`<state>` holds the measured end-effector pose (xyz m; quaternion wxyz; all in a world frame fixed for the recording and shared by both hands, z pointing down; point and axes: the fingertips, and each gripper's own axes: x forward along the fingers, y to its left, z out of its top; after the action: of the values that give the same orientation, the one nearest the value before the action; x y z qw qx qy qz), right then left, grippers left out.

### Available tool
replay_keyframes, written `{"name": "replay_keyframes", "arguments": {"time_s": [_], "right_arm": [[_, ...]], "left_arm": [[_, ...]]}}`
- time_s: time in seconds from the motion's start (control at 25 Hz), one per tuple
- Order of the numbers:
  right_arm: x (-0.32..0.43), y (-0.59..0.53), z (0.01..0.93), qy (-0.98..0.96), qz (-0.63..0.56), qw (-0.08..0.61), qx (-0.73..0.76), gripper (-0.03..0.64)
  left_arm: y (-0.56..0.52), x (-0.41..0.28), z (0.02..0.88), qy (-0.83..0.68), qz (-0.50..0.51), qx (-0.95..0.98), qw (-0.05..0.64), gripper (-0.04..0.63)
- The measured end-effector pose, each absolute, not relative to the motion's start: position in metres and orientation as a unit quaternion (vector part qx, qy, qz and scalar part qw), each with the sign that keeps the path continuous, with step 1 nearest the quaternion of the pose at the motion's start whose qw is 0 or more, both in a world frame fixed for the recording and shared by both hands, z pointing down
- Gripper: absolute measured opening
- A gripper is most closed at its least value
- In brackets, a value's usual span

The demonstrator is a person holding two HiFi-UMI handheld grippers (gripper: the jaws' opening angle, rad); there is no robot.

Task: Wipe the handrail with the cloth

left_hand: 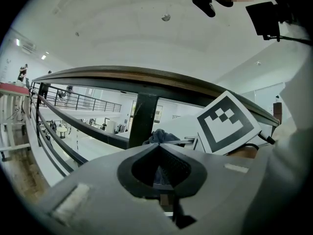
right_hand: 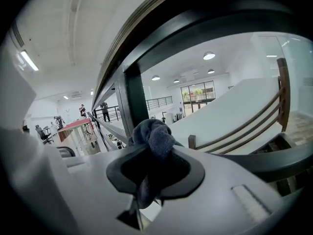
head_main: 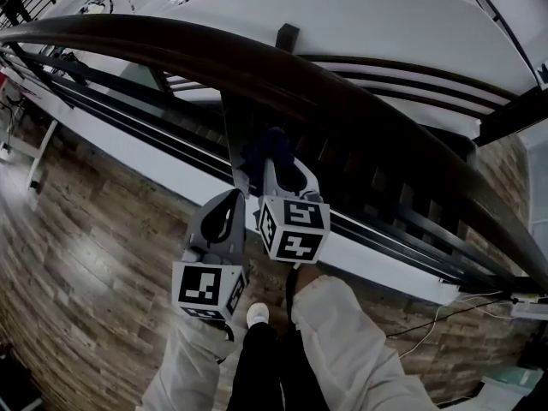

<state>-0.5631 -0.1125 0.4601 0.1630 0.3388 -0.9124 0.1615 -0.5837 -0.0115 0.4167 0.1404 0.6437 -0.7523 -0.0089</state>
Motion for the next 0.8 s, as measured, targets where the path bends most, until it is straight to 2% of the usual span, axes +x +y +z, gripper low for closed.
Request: {"name": "replay_keyframes", "arguments": {"time_s": [0.4, 0.8], "right_arm": [[-0.539, -0.116, 0.461, -0.903, 0.17, 0.167, 0.357, 0.067], [-0.484, -0.126, 0.462, -0.892, 0.167, 0.158, 0.388, 0.067]], "left_arm": [[-0.018, -0.567, 0.417, -0.742, -0.017, 0.654, 0.143, -0.003], [-0.033, -0.541, 0.422, -0.723, 0.006, 0.676, 0.141, -0.003]]}}
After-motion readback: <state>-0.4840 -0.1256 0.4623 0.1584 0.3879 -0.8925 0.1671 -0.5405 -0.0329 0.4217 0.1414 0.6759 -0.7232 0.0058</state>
